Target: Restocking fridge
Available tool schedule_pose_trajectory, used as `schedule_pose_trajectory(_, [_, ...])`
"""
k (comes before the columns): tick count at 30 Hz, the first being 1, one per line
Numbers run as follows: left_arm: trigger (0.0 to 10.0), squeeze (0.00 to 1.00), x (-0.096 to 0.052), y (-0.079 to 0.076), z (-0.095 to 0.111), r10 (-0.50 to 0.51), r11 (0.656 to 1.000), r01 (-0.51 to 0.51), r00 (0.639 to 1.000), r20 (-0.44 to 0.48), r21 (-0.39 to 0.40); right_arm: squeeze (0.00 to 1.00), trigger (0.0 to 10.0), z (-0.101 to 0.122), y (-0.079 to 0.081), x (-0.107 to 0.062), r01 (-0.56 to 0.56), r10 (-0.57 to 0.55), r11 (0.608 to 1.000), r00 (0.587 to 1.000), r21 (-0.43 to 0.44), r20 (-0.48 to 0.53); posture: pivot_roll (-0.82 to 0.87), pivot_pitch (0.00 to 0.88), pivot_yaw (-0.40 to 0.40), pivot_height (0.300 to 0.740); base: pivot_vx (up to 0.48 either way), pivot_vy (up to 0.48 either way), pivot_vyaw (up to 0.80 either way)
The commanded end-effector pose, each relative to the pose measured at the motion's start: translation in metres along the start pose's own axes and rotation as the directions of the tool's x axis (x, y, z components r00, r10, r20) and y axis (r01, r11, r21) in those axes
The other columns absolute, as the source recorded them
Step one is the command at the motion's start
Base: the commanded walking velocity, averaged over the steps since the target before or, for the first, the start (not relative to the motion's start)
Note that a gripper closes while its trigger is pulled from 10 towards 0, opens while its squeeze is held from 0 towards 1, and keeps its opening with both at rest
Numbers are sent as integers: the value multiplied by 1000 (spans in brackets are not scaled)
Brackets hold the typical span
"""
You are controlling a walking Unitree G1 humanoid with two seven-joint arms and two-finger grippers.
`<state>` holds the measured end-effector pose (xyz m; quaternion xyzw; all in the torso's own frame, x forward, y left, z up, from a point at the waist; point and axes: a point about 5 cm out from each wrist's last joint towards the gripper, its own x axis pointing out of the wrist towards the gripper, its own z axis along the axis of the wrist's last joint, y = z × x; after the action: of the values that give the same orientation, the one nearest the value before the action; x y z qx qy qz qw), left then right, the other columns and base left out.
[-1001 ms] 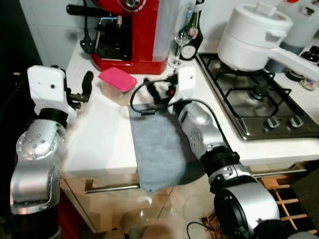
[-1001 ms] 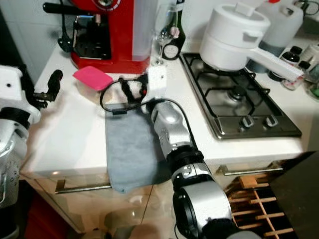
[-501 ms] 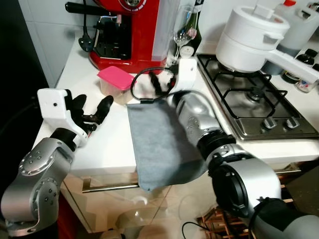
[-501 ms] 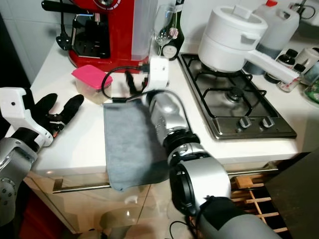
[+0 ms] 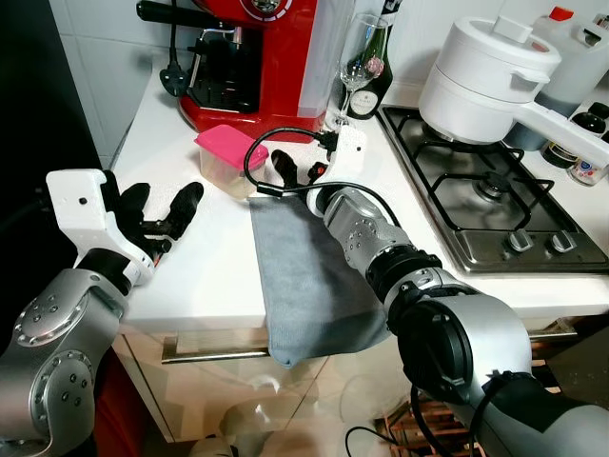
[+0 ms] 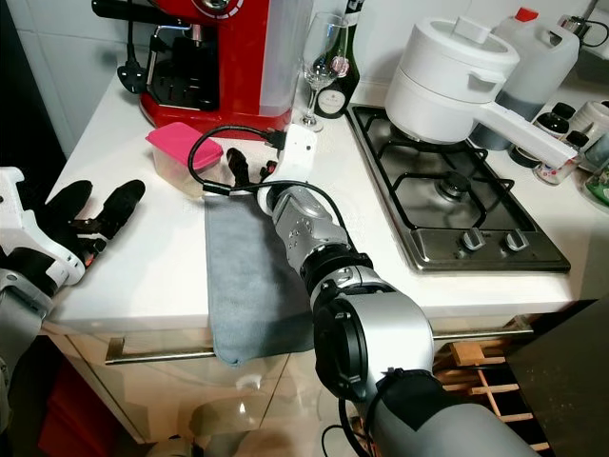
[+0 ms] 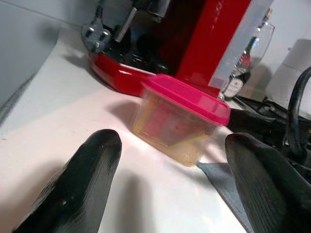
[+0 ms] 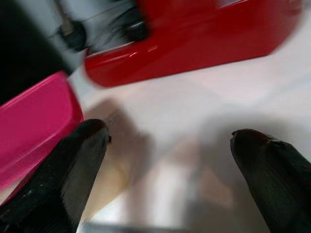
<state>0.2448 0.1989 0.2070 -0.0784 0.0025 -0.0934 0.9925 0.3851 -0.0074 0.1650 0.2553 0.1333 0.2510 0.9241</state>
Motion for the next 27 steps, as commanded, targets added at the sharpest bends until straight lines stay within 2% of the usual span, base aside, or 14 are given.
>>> schedule_pose_trajectory(1, [10000, 0, 1, -6, 0, -22, 1000, 22, 1000, -8, 3, 27, 10000, -11, 28, 6, -109, 108, 994, 993, -12, -53, 270, 0, -171, 740, 0, 0, 0])
schedule_pose_trajectory(5, [10000, 0, 3, -6, 0, -22, 1000, 22, 1000, -7, 3, 27, 10000, -19, 34, 6, -173, 169, 984, 982, -38, -90, 260, 0, -174, 740, 0, 0, 0])
schedule_pose_trajectory(11, [10000, 0, 4, -7, 0, -25, 1000, 25, 1000, -9, 6, 24, 10000, -31, 28, 1, -215, 213, 977, 971, -3, -109, 240, 0, -171, 740, 0, 0, 0])
schedule_pose_trajectory(15, [10000, 0, 5, -7, 1, -29, 1000, 29, 1000, -3, 9, 24, 10000, -28, 26, 0, -251, 252, 968, 964, 17, -80, 232, 0, -169, 740, 0, 0, 0])
schedule_pose_trajectory(20, [10000, 0, 7, -6, 4, -30, 999, 30, 999, 11, 17, 20, 10000, -21, 24, -2, -283, 282, 959, 958, -13, -43, 223, 0, -166, 740, 0, 0, 0])
schedule_pose_trajectory(25, [10000, 0, 9, -7, 5, -38, 999, 37, 999, 21, 21, 24, 10000, -19, 27, -4, -350, 351, 936, 936, 32, -35, 213, 0, -169, 740, 0, 0, 0])
schedule_pose_trajectory(26, [10000, 0, 10, -6, 5, -36, 999, 35, 999, 23, 31, 20, 10000, -19, 27, -5, -357, 358, 934, 933, 18, -37, 212, 0, -169, 740, 0, 0, 0])
schedule_pose_trajectory(27, [10000, 0, 11, -5, 6, -30, 998, 29, 999, 28, 49, 20, 10000, -16, 23, -6, -329, 328, 943, 944, -48, -17, 211, 0, -172, 740, 0, 0, 0])
